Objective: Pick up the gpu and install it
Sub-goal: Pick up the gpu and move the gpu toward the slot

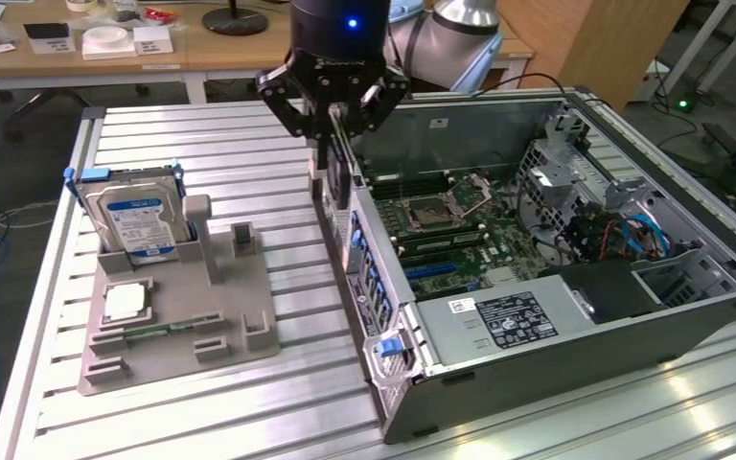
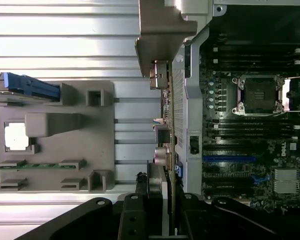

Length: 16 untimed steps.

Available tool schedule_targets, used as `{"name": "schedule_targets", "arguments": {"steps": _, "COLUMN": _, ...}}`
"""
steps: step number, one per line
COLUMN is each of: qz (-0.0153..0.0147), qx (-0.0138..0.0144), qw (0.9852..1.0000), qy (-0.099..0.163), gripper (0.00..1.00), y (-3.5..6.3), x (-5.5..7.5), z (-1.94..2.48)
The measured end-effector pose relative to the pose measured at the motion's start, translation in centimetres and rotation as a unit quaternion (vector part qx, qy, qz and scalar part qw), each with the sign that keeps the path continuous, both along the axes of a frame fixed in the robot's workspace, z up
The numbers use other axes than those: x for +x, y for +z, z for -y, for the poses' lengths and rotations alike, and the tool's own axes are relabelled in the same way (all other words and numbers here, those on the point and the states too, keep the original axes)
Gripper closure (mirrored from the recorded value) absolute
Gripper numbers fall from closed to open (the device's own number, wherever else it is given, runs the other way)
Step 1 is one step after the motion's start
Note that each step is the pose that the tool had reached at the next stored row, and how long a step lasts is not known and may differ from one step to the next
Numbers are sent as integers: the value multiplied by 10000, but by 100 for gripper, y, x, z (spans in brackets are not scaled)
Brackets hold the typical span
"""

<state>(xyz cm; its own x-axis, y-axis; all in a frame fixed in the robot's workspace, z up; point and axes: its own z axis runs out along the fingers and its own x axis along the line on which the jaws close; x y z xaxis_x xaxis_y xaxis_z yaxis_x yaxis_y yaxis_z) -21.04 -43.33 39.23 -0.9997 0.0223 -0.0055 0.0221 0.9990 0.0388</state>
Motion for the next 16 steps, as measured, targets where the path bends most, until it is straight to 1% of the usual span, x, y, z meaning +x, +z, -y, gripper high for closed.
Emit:
{"name": "schedule_targets", "arguments": {"steps": 6, "qz": 0, "qx": 0, "qw": 10000, "qy": 1, "gripper": 72, "y": 0, "x": 163, "z": 0}}
{"name": "schedule_targets", "arguments": {"steps": 13, "qz": 0, "qx": 0, "qw": 10000, "qy": 0, "gripper": 72, "y": 0, "x": 204, "z": 0}}
{"name": "schedule_targets", "arguments": {"steps": 16, "qz": 1, "qx": 0, "qw": 10000, "qy": 0, "gripper": 72, "y": 0, "x": 290, "z": 0}}
